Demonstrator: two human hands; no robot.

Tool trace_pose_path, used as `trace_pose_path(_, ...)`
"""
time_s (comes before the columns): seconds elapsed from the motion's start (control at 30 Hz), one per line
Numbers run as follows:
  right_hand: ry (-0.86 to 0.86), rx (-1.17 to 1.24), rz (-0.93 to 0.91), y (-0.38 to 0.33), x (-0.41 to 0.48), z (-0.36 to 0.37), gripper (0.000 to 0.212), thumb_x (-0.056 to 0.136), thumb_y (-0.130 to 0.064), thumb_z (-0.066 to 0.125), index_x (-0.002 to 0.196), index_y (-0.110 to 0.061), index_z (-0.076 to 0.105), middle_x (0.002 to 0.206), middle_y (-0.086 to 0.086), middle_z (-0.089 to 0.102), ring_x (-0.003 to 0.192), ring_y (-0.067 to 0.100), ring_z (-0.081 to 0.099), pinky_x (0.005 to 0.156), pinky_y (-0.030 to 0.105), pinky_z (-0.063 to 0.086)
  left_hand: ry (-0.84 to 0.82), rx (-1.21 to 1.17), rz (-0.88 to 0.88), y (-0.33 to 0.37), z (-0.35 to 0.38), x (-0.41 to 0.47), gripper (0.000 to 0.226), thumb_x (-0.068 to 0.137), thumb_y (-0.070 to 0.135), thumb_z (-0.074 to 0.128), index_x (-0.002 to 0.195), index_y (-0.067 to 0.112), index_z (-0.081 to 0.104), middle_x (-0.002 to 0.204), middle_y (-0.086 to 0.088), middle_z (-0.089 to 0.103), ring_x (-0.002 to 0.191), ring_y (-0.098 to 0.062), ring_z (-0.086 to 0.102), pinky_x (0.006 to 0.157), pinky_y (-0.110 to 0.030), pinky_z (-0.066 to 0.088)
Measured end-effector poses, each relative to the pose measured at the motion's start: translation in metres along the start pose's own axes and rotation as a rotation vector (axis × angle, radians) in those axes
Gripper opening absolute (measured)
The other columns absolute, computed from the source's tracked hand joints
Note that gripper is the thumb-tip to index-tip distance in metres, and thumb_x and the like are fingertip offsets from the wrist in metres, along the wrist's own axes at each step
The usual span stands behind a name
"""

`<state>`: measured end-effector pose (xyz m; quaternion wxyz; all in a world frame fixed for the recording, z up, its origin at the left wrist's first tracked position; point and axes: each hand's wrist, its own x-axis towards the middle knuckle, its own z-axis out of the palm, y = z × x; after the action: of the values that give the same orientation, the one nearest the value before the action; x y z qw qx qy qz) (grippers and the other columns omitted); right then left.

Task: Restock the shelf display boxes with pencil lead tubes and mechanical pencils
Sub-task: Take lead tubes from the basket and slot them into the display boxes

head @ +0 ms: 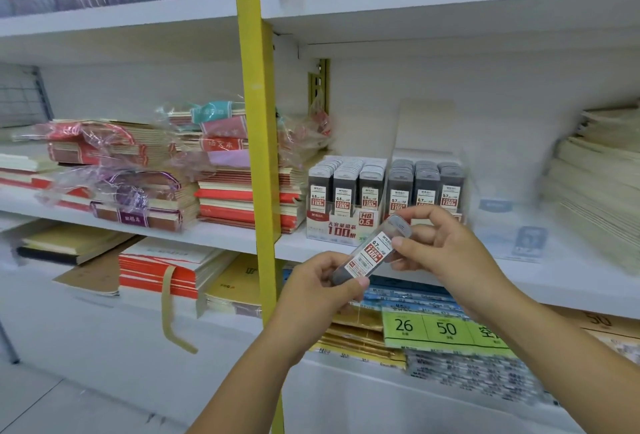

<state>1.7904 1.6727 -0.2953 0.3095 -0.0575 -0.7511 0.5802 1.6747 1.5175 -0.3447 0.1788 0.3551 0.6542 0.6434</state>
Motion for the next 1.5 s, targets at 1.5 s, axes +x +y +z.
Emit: trace_pose_path(1.5,-0.365,-0.616,0.864,0.294,-0.221,0.000,0.018,0.094,-0.018,0.057,0.110,-0.023,0.065,0.118,0.002,0.064,0.103,0.019,0.061,0.092,0.032,0.049,-0.625,0.886,-0.362,-0.275,0.029,-0.140,0.048,0.092,0.024,0.067,0.137,0.014,0.057,0.139,-0.010,0.053,0.128,-0.028,0.049,0.103,-0.030,0.036)
